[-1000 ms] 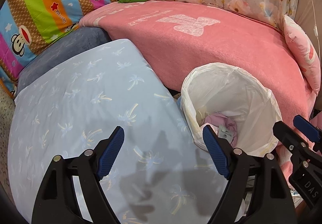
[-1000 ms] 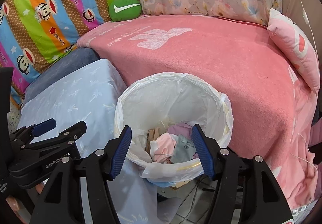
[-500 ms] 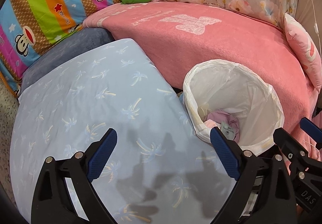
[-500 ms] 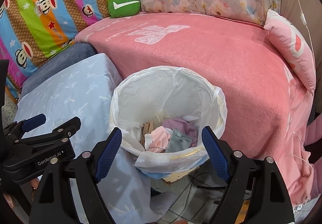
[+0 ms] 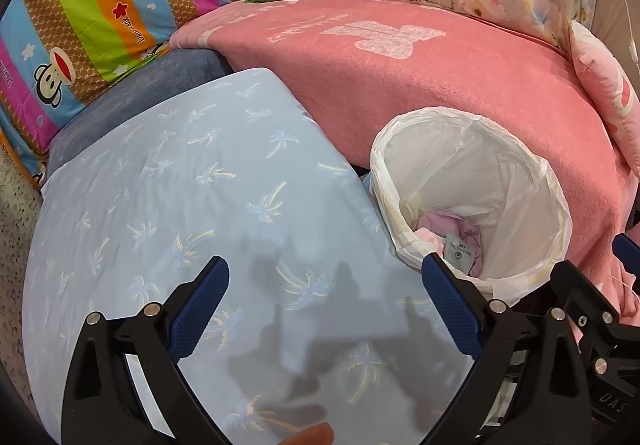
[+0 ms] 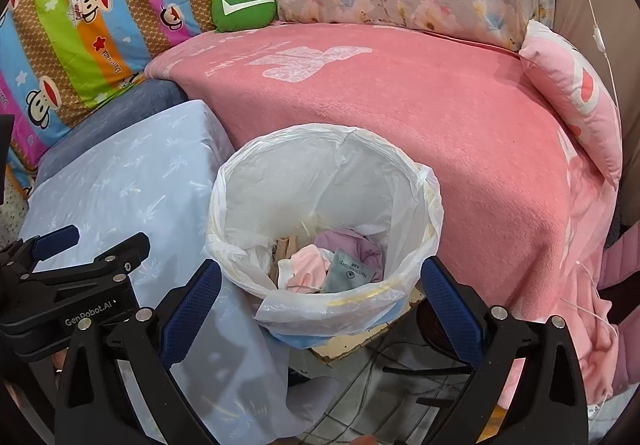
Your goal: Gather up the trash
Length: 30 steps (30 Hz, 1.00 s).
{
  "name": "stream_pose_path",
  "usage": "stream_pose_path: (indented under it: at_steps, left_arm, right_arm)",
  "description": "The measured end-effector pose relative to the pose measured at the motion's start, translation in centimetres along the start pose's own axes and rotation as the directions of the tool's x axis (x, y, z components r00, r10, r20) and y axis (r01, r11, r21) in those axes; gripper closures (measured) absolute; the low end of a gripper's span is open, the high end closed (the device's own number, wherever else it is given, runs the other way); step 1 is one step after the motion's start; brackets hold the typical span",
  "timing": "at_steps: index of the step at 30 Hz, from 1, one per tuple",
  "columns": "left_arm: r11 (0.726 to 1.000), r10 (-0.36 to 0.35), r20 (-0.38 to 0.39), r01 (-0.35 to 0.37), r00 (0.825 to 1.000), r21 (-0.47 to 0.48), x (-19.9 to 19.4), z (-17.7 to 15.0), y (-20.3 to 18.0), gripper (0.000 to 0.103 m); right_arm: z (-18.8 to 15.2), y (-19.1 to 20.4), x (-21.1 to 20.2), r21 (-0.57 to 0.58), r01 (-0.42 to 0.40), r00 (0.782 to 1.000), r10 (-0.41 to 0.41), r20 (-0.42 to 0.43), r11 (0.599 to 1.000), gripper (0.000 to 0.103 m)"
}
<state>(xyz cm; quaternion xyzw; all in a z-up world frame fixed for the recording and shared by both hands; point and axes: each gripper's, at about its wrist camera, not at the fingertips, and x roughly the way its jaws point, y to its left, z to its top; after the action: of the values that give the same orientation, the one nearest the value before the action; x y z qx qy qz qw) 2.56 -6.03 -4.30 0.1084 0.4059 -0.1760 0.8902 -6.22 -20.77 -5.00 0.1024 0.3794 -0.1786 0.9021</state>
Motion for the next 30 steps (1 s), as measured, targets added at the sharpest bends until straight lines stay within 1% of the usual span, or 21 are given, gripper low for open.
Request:
stream_pose_path:
  at_steps: [7,16,26,30]
  left_arm:
    - [1.0,0.015,0.0,-0.015,1.0,-0.004,0.0,-0.3,0.0,0.008]
    - [0.998,0.041,0.003,-0.041,0.999,-0.039,-0.2,-0.6,0.6,0.007]
    - [0.998,0.043,0.002,-0.043,0.999,-0.042,-0.3,-0.8,0.4,0.007]
    - [0.998,0.045,-0.011,-0.046,0.999,-0.049,-0.2,-0.9,0.4,0.007]
  right_arm:
    - [-0.2,-0.1,-0.2,-0.012,0.028,1.0,-0.028,0.002,1.0,0.006]
    - [-0.7,0.2,-0.1,-0.035,0.044,0.999,-0.044,-0.001,0.998,0.006]
    - [-1.1,0.8,-0.1,-0.052,0.054,0.999,-0.054,-0.003,0.997,0.006]
    - [-1.2,1.0,0.0,-0.055,0.059,0.998,-0.06,-0.005,0.997,0.006]
